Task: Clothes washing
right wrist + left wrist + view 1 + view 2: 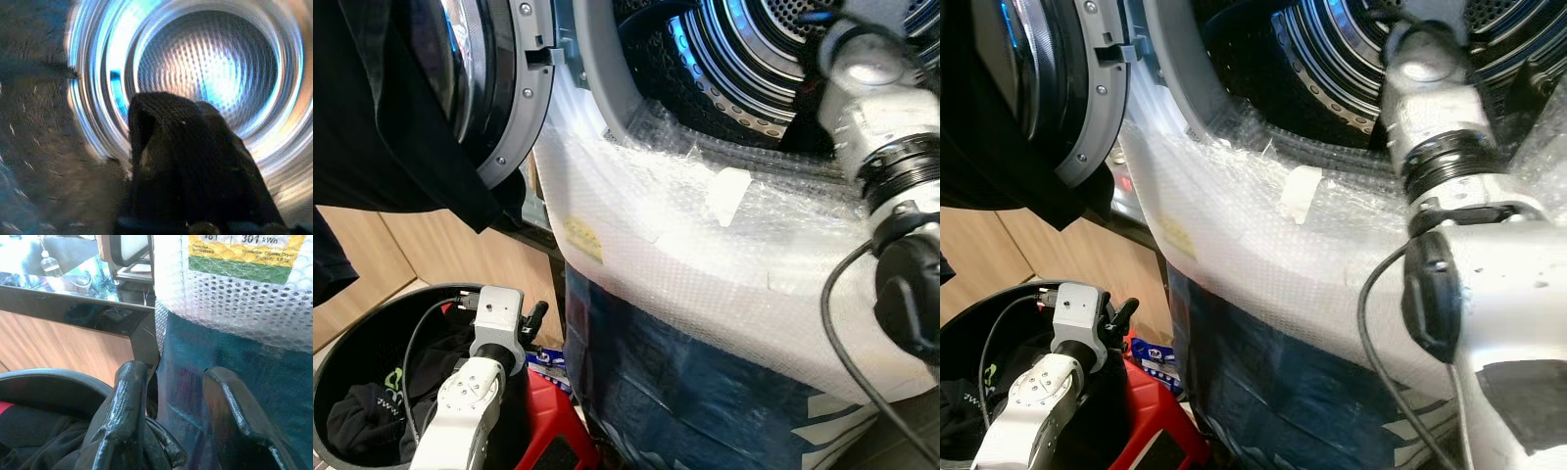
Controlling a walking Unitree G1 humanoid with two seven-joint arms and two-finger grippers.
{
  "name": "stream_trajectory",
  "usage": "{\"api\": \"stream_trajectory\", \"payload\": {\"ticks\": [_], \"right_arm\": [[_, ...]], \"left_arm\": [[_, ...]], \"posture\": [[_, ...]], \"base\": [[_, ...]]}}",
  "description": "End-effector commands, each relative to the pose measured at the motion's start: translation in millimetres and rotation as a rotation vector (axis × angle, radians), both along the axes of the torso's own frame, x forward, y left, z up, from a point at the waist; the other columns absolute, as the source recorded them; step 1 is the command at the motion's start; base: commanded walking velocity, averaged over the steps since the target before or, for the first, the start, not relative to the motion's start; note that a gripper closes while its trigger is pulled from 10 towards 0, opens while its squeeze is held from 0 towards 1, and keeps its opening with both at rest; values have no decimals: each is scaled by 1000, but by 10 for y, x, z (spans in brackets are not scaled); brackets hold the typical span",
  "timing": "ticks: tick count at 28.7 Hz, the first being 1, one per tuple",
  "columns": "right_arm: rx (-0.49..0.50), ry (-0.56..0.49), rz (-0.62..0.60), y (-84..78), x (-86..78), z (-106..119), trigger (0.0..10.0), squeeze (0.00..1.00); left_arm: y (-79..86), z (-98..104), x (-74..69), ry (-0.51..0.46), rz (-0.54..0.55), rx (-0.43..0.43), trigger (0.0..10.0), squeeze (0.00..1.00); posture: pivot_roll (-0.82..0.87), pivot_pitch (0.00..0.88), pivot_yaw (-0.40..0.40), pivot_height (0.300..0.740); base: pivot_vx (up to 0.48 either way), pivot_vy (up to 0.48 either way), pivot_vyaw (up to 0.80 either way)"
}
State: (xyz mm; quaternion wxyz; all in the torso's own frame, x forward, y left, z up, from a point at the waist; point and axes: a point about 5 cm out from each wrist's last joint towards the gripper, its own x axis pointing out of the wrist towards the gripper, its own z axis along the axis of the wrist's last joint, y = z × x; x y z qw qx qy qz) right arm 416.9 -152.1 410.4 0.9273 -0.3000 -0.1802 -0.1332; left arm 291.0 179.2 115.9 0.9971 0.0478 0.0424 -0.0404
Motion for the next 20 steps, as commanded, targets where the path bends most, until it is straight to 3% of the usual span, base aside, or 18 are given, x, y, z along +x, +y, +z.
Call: {"api": "stream_trajectory", "payload": {"ticks": [1, 3, 4, 5, 6, 7, 8, 11, 15, 20], "right_arm": [[-181, -39, -39, 51, -25, 83, 10000, 0], [-319, -61, -89, 64, -38, 116, 10000, 0], [-319, -61, -89, 64, -38, 116, 10000, 0], [-560, -83, -148, 111, -50, 146, 10000, 0], [-560, -83, -148, 111, -50, 146, 10000, 0], [-817, -108, -229, 140, -59, 163, 10000, 871], [-916, -121, -267, 138, -63, 169, 10000, 1000], [-1171, -89, -347, 104, -43, 111, 10000, 1000], [-1243, -76, -366, 90, -34, 83, 10000, 1000], [-1491, -84, -456, 55, -36, 80, 10000, 1000]], "left_arm": [[24, 8, 8, -6, -5, 4, 10000, 0], [20, 8, 4, -6, -7, 4, 10000, 0], [20, 8, 4, -6, -7, 4, 10000, 0], [15, 4, 3, -4, -8, 5, 10000, 0], [15, 4, 3, -4, -8, 5, 10000, 0], [12, -1, 2, -3, -8, 6, 10000, 0], [9, -2, 1, -3, -9, 5, 10000, 0], [0, -2, 0, -3, -11, 3, 10000, 0], [-2, -3, -2, -3, -11, 2, 10000, 0], [10, 3, -5, -4, -10, 6, 10000, 0]], "posture": [[164, 4, 13, 740], [164, 2, 12, 740], [164, 2, 12, 740], [161, 4, 8, 740], [161, 4, 8, 740], [154, 4, 8, 740], [154, 5, 8, 740], [158, 5, 4, 740], [161, 6, 4, 740], [161, 9, 7, 740]], "base": [[0, 0, 0], [0, 0, 0], [0, 0, 0], [0, 0, 0], [0, 0, 0], [0, 0, 0], [0, 0, 0], [0, 0, 0], [0, 0, 0], [0, 0, 0]]}}
